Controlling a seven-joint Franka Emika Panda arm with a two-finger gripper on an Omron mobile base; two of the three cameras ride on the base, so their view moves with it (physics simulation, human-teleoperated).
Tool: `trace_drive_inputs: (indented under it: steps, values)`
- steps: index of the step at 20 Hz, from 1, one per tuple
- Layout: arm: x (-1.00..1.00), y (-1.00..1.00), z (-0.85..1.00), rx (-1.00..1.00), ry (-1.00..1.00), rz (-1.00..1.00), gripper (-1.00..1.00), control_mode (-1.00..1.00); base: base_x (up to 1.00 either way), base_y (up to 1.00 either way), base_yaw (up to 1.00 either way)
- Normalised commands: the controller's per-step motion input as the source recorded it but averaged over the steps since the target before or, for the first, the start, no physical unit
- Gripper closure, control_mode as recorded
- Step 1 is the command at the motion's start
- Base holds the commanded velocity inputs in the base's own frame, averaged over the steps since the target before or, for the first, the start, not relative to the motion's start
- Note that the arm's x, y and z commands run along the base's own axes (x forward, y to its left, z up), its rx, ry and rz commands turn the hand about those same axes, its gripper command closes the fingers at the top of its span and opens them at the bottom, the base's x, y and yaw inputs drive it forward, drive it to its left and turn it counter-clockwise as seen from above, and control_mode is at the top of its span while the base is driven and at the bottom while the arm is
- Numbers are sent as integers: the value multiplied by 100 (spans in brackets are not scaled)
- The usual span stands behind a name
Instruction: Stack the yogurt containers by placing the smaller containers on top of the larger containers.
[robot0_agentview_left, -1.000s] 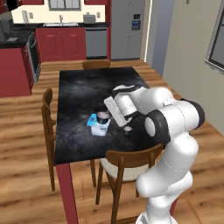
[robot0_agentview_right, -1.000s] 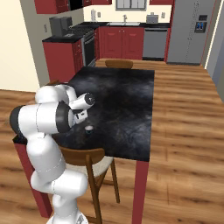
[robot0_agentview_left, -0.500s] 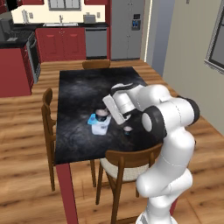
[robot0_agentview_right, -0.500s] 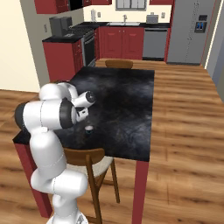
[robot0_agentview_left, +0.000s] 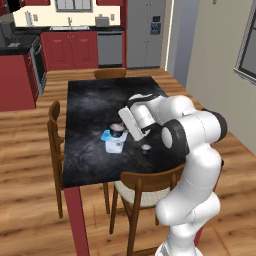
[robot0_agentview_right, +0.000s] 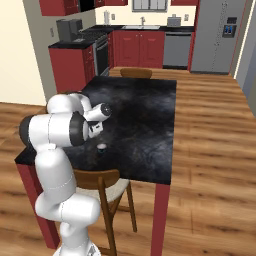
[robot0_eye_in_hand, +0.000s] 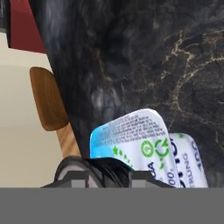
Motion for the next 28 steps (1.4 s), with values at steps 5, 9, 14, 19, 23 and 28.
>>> trace_drive_inputs:
  steps: [5,9,14,19,23,28]
  values:
    - [-1,0,-7,0,0,0,-100,-100,0,0,0]
    - [-16,0,0,0,0,0,-100,-100,0,0,0]
    - [-23,-20,11,0,0,0,-100,-100,0,0,0]
    - [-28,-37,22,1,0,0,-100,-100,0,0,0]
    - [-18,-30,26,0,2,0,-100,-100,0,0,0]
    - [-25,-32,28,0,9,0,-100,-100,0,0,0]
